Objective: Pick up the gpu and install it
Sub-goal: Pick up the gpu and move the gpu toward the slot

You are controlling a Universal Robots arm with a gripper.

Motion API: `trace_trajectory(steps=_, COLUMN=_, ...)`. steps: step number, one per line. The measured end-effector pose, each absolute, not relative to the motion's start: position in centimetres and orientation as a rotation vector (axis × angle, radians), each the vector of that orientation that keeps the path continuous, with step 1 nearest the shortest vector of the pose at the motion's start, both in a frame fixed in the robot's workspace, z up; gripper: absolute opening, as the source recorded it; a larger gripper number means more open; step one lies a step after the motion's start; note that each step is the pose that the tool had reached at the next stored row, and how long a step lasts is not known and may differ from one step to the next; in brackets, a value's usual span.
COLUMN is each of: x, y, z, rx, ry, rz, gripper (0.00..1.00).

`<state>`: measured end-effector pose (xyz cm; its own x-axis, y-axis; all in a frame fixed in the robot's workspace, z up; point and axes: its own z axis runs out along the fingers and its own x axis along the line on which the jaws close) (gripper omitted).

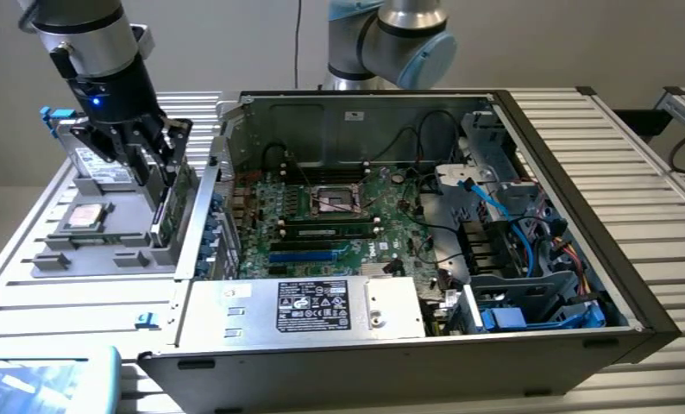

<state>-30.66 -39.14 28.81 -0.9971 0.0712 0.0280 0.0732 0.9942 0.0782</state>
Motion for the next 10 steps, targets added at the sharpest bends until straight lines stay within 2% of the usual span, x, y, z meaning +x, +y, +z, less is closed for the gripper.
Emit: trace_trajectory(steps=10, x=-30.7, y=-39.1, z=27.0, rx=-0.113, ry=-3.112, rz=-0.123, gripper=0.44)
